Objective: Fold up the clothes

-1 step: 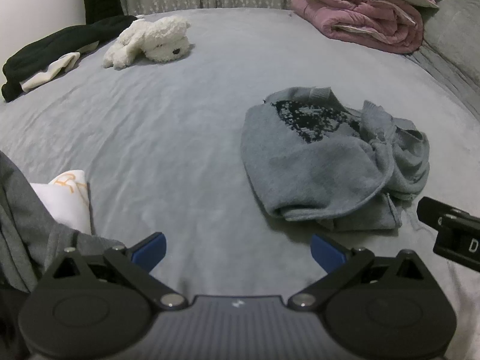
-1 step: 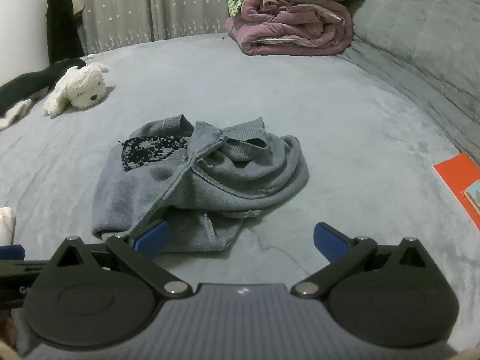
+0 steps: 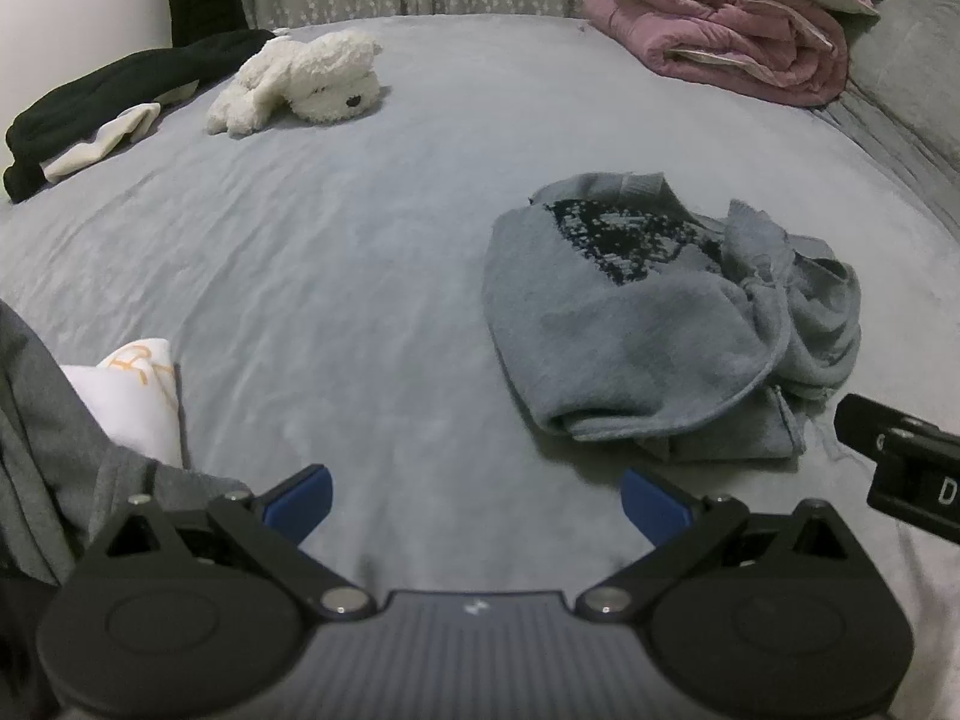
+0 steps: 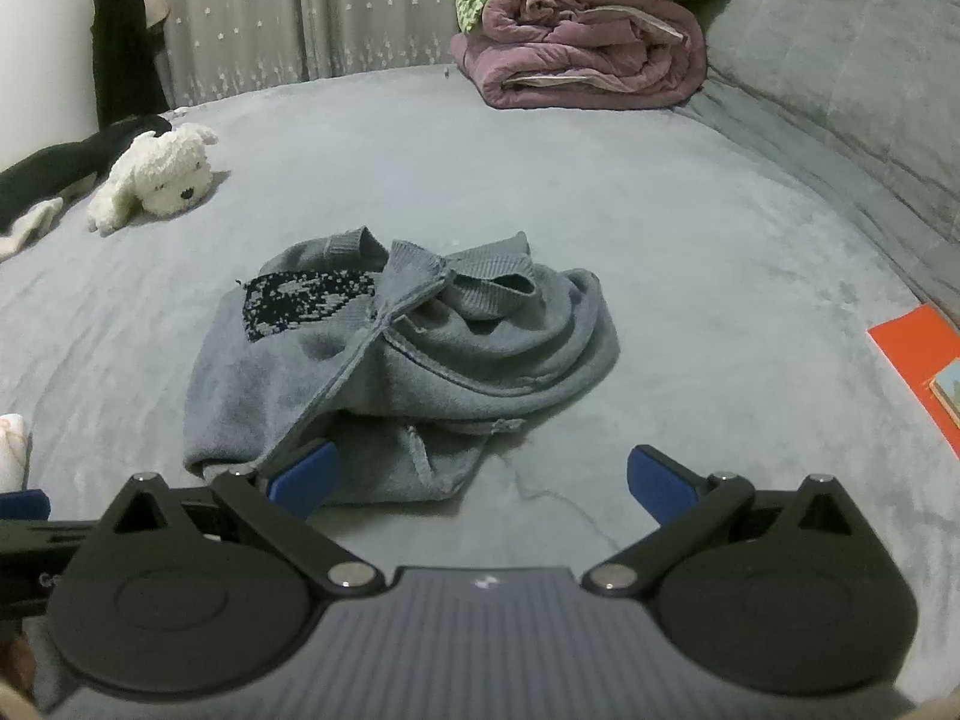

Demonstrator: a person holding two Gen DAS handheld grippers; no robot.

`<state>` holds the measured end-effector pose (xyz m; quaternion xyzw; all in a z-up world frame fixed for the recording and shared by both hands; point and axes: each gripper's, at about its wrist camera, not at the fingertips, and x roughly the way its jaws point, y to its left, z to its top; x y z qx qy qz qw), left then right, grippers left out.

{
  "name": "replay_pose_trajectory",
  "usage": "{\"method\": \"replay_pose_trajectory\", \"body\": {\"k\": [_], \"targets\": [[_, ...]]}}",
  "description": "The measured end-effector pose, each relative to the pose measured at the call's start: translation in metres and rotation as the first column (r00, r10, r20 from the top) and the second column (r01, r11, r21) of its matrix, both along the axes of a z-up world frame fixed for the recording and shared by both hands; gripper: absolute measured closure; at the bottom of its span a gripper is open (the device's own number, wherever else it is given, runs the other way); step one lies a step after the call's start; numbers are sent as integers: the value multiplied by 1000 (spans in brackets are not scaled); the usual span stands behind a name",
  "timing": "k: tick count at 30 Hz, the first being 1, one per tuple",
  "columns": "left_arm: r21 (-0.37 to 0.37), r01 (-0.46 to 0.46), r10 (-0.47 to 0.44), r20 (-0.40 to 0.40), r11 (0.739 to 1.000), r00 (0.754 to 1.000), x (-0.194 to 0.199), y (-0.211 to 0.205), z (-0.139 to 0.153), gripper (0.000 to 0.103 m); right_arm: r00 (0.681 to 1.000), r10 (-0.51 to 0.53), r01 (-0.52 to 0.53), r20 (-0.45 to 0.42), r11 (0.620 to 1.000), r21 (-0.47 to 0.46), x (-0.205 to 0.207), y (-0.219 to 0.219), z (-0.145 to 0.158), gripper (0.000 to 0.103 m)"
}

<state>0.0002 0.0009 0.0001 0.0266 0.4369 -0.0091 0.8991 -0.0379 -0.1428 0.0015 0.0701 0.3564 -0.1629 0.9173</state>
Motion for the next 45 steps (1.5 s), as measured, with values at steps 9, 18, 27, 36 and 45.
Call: {"method": "replay_pose_trajectory", "body": {"k": [9, 18, 27, 36, 45], "targets": [[-38, -4, 4, 9, 999, 1000, 1, 5, 0, 0, 1000, 4, -4, -3, 1000, -4, -5, 1, -2, 0], [-52, 3, -3, 6, 999, 1000, 2, 6, 1, 0, 1000, 3, -3, -28, 1000, 3, 1, 0, -6, 0], [-55, 15, -15, 5, 998, 1000, 2, 5, 0, 0, 999, 7, -7, -38, 1000, 0, 2, 2, -7, 0], [-54, 21, -21, 2, 998, 1000, 2, 4, 0, 0, 999, 10, -10, -44, 1000, 4, 2, 2, -9, 0], [-52, 33, -34, -4, 998, 999, 2, 3, -1, 0, 998, 13, -12, -54, 1000, 6, 3, 2, -11, 0]]}}
